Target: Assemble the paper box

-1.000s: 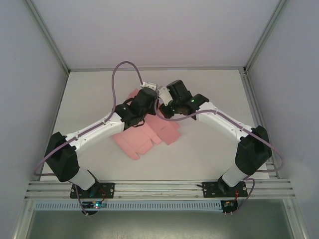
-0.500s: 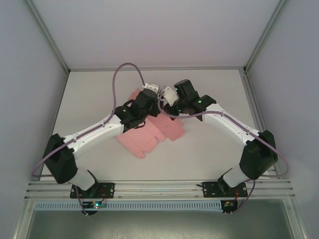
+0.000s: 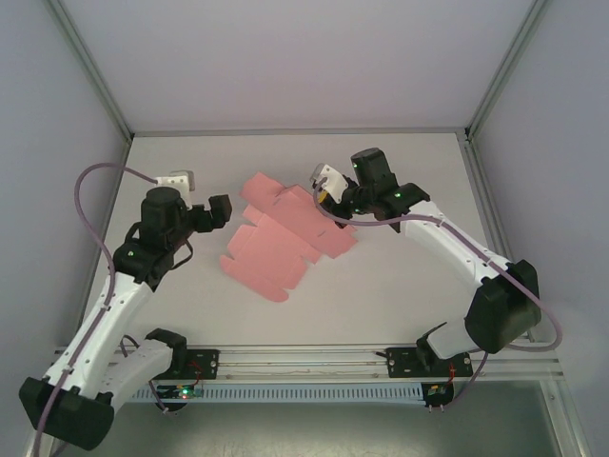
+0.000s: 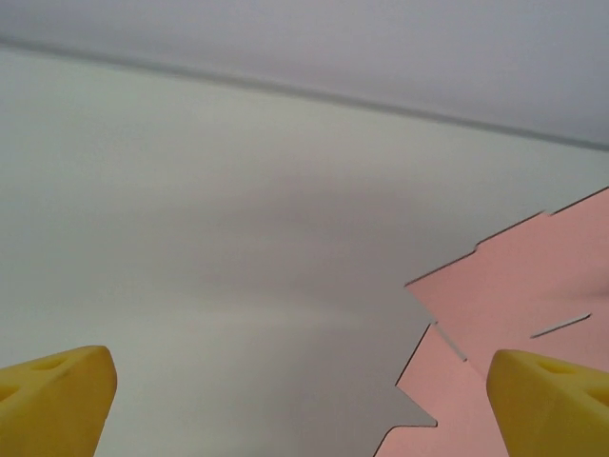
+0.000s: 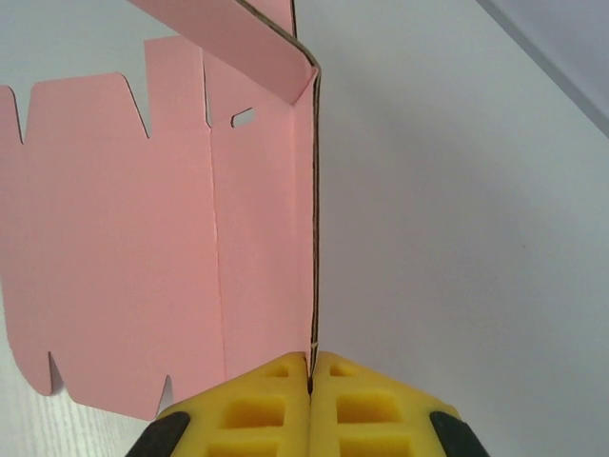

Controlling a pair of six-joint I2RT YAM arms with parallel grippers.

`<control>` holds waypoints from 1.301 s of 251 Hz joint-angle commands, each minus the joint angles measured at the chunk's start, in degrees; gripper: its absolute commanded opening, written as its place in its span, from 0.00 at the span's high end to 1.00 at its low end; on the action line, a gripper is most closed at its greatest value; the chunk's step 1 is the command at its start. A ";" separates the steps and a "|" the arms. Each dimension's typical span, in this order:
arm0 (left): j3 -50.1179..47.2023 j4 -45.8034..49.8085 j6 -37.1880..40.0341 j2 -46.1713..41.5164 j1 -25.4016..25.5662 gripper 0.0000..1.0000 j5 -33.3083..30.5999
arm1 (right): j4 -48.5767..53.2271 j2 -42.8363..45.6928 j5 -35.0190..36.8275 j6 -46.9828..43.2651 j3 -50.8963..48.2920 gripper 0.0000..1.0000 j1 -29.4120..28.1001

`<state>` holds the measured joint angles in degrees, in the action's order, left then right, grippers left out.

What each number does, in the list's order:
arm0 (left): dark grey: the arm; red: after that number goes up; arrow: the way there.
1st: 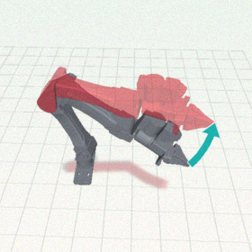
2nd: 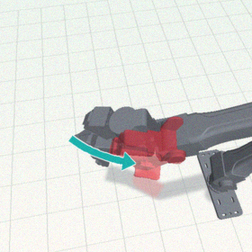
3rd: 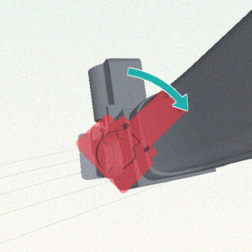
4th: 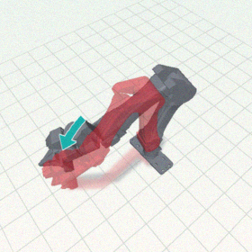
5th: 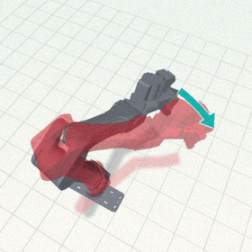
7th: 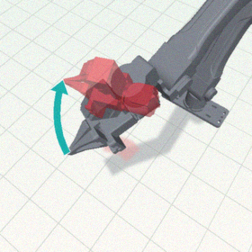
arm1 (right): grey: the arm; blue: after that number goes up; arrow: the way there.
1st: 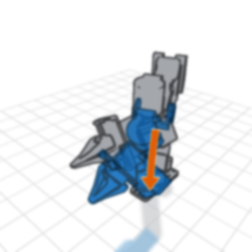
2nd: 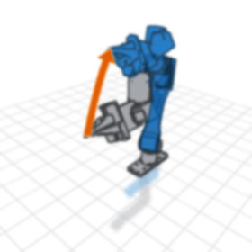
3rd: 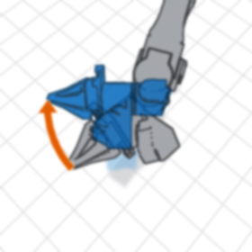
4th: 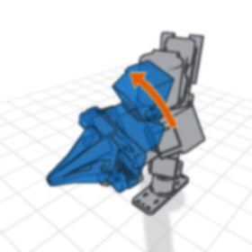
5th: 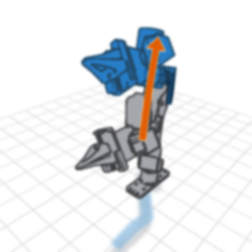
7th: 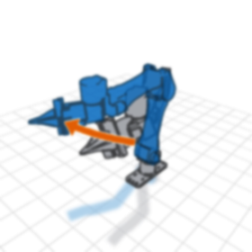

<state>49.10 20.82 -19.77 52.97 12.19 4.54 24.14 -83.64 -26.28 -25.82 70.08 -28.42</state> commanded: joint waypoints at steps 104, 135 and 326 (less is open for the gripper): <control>-8.43 -15.49 -0.39 7.33 -4.36 0.26 31.55 | 1.82 -2.85 -11.06 0.07 3.19 1.00 2.72; -7.39 -15.28 -0.02 9.39 -4.36 0.34 30.61 | 2.23 -2.99 -12.21 0.20 4.20 1.00 2.83; -3.46 -7.12 22.39 10.71 9.10 1.00 19.98 | 4.97 -4.34 -12.46 4.54 7.31 1.00 1.87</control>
<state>42.98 7.88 -7.79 63.44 14.15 33.47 29.78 -87.37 -37.93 -24.86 74.39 -24.99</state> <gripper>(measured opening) 0.052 0.047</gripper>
